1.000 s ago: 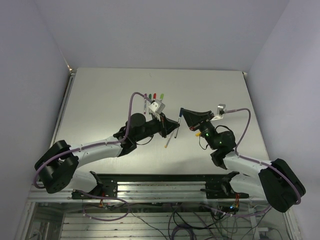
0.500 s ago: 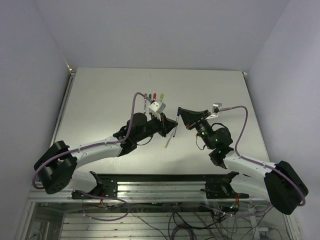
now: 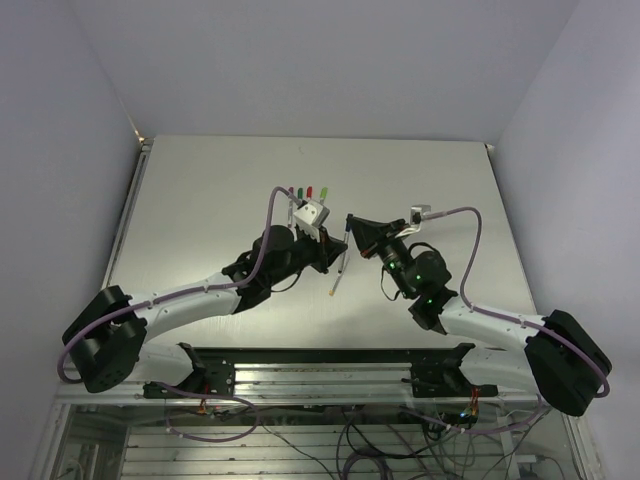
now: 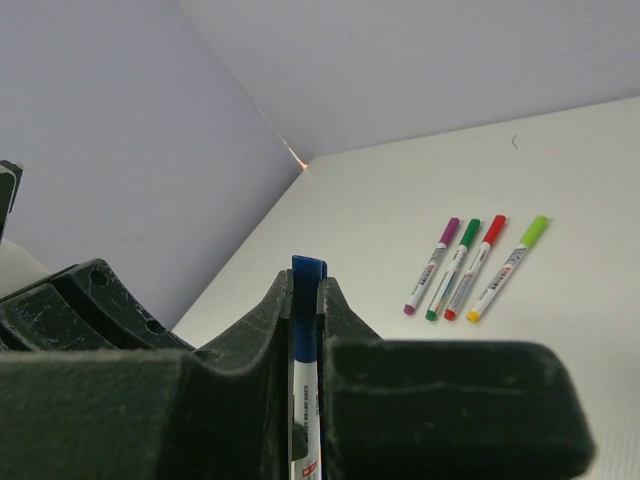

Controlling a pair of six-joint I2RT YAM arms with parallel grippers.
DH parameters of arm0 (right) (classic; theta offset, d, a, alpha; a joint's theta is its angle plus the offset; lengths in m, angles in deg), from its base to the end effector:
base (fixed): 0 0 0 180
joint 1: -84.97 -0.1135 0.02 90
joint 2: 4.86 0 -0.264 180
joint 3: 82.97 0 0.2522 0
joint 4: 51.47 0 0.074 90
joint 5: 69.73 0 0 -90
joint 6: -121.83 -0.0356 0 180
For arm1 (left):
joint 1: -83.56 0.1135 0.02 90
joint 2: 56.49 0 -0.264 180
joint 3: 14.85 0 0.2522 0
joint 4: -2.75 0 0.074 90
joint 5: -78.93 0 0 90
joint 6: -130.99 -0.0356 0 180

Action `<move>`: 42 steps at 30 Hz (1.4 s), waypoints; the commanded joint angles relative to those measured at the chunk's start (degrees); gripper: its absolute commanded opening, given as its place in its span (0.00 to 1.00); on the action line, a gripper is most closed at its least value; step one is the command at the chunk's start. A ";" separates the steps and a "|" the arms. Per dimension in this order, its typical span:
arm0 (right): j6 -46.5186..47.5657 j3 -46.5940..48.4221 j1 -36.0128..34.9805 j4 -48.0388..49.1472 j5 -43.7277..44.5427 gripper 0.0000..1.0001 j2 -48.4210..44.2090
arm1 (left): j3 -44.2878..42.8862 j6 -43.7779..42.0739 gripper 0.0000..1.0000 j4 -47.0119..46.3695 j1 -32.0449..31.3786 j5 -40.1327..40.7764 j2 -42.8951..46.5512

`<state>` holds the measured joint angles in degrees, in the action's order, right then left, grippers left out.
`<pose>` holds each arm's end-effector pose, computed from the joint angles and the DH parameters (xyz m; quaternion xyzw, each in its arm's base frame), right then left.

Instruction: Insert the pens into the pen caps

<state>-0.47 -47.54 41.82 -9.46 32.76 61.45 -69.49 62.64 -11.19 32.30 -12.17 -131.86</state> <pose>0.1782 0.1565 0.2468 0.0239 0.6365 0.4151 0.6495 0.1860 -0.2329 0.2667 0.1972 0.7213 -0.4003 0.5298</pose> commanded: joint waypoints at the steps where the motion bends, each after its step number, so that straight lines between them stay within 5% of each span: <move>1: 0.92 -1.89 -2.31 -13.67 -4.57 0.00 1.66 | -5.93 -2.75 0.07 -16.27 1.40 5.09 5.03; 11: 3.76 5.02 -2.34 -15.53 -1.77 0.00 0.58 | -5.71 -1.51 0.07 -13.02 1.60 4.01 0.80; 18: 8.14 10.25 -2.33 -17.89 6.17 0.39 -5.09 | -4.31 -1.96 0.07 -5.93 1.54 5.52 -3.49; 21: 9.79 10.83 -2.34 -18.42 10.06 0.46 -9.58 | -3.32 -1.73 0.07 -4.40 1.65 6.39 -4.86; 30: 10.46 8.97 -2.36 -29.53 20.57 0.49 -22.31 | -12.24 -3.92 0.07 8.75 3.12 14.09 -13.80; 42: 1.63 9.50 -2.30 -46.58 29.23 0.49 -20.79 | -34.91 -5.37 0.07 24.97 8.09 15.65 -34.09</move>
<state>4.76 -38.55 39.61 -50.42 58.32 40.59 -98.61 58.31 7.13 38.74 2.06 -161.98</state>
